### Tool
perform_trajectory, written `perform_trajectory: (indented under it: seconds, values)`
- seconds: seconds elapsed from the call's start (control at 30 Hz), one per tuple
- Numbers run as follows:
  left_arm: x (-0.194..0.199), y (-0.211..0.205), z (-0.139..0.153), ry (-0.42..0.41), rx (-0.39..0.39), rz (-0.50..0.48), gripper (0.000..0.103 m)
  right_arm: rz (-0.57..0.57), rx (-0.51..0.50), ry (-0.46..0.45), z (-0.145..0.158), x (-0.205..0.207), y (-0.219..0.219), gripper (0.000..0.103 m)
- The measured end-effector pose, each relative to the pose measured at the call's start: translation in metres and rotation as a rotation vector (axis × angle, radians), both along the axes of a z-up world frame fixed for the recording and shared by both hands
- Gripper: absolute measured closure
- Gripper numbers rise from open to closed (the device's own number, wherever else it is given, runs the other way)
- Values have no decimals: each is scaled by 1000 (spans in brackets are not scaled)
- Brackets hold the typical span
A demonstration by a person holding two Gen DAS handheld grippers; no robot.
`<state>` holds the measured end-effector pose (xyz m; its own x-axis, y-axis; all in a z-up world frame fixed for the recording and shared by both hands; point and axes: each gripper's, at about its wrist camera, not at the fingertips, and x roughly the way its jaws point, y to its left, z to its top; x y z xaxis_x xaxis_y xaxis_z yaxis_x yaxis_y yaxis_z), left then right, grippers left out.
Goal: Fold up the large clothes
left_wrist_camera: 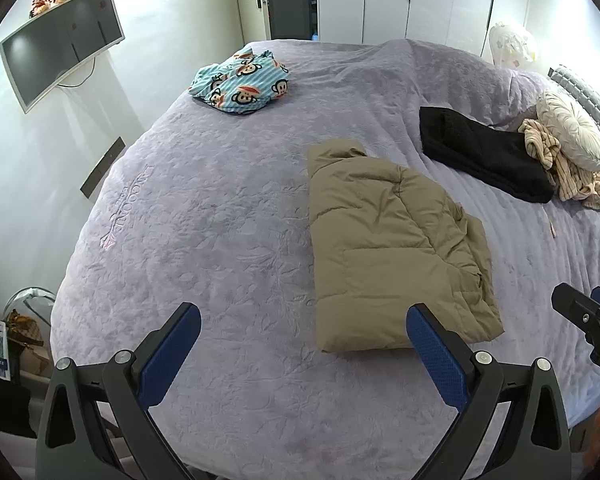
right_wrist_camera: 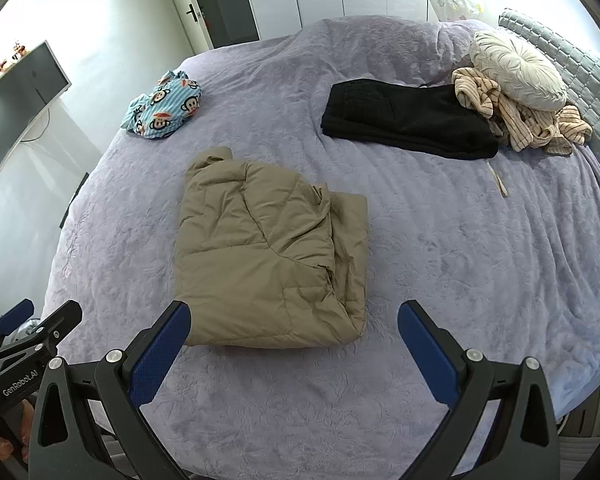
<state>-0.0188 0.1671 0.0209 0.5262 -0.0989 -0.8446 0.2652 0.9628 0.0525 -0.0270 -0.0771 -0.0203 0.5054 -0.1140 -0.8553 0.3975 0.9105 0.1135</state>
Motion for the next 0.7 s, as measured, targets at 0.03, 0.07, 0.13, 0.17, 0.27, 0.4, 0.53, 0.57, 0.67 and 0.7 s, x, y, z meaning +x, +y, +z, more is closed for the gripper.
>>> perform_trajectory:
  seconds: [0.03, 0.07, 0.13, 0.17, 0.27, 0.4, 0.53, 0.57, 0.67, 0.7]
  values:
    - [0, 0, 0, 0, 0, 1, 0, 0, 2, 0, 0, 0, 0, 0]
    - [0, 0, 0, 1, -2, 0, 0, 1, 1, -1, 0, 0, 0, 0]
    - [0, 0, 0, 1, -2, 1, 0, 3, -2, -1, 1, 0, 0, 0]
    - [0, 0, 0, 1, -2, 0, 0, 2, -1, -1, 0, 0, 0, 0]
    - [0, 0, 0, 1, -1, 1, 0, 1, -1, 0, 0, 0, 0, 0]
    - [0, 0, 0, 1, -3, 2, 0, 4, 0, 0, 1, 0, 0, 0]
    - [-1, 0, 1, 0, -4, 5, 0, 3, 1, -2, 1, 0, 1, 0]
    - [-2, -2, 2, 1, -5, 6, 0, 6, -1, -2, 2, 0, 1, 0]
    - [-2, -1, 1, 0, -4, 6, 0, 7, 1, -2, 2, 1, 1, 0]
    - [-2, -1, 1, 1, -4, 5, 0, 6, 1, -1, 2, 1, 1, 0]
